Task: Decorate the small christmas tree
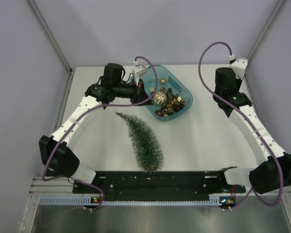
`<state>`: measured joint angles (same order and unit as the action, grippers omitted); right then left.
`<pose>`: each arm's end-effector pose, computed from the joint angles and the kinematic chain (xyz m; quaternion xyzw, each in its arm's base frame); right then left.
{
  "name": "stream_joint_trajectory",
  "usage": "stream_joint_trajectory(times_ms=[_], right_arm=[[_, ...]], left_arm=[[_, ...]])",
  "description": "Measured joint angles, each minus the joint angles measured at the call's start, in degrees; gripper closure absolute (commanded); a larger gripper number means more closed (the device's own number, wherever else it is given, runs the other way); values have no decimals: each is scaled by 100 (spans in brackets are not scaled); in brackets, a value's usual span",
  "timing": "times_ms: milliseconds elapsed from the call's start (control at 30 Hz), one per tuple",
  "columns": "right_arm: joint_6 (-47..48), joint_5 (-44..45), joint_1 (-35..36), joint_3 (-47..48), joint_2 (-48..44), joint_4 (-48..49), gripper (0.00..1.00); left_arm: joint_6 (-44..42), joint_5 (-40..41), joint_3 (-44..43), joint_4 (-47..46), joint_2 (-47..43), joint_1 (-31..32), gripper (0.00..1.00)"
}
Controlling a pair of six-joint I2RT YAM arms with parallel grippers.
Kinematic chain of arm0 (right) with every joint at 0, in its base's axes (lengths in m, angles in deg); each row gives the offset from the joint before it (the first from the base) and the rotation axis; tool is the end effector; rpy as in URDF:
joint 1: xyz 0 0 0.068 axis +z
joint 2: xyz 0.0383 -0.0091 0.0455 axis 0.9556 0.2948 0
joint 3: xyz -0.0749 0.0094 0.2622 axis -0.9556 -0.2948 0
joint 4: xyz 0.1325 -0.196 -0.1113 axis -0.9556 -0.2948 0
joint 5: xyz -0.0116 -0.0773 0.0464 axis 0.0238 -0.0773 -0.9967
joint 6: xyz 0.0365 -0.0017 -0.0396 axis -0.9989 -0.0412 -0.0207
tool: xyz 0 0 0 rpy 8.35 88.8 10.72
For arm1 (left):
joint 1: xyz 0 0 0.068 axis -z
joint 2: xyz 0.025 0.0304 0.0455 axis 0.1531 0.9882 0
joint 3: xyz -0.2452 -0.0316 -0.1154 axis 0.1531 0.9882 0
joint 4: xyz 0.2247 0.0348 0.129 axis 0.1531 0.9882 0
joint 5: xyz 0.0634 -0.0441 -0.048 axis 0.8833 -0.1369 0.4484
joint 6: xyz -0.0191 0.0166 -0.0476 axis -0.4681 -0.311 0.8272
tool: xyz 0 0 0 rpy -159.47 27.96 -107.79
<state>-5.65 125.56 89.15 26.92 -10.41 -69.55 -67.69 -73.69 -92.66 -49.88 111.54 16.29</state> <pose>0.2718 0.0510 0.3699 0.1798 0.7844 -0.2464 0.5401 0.2852 -0.1643 0.3772 0.3577 0.7342 -0.4736 0.3298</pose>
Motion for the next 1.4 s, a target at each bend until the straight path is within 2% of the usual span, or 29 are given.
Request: stream_joint_trajectory(times_ms=[167, 400, 433, 567, 600, 700, 833, 933, 1033, 1167, 1267, 1400], right_arm=[[-52, 87, -466, 42, -7, 240, 100], [-640, -621, -1296, 42, -269, 264, 100], [-691, -673, -1327, 42, -345, 264, 100], [-841, -1051, -1346, -7, -664, 382, 100], [-848, -1351, -1349, -129, -809, 597, 100], [-839, -2618, -1349, -662, -1438, 1163, 100], [-933, -4590, -1349, -1104, -2173, 1921, 100], [-1014, -5678, -1349, -1128, -2500, 2312, 100], [-1029, -6349, -1349, -1117, -2758, 2411, 100], [-892, -6526, -1349, -1086, -3018, 2177, 100], [-807, -6863, -1349, -1086, -3298, 2004, 100], [-848, -8021, -1349, -1086, -3661, 1996, 100]], left_arm=[[0, -11, 0, 2, -11, 0, 100], [-2, -11, 0, 2, -52, 0, 100], [-2, -7, 0, 4, -52, 0, 96], [-31, 31, 0, 17, -52, 0, 62], [-35, 42, 0, 33, -52, 0, 56], [-28, 120, 0, 57, -52, 0, 44], [-61, 190, -13, 107, -52, 0, 15], [-127, 313, -105, 188, -52, 0, 1], [-146, 527, -321, 348, -52, -17, 1], [-203, 1025, -643, 490, -140, -144, 1], [-295, 1696, -881, 643, -304, -350, 1], [-459, 2651, -1040, 763, -614, -645, 1]])
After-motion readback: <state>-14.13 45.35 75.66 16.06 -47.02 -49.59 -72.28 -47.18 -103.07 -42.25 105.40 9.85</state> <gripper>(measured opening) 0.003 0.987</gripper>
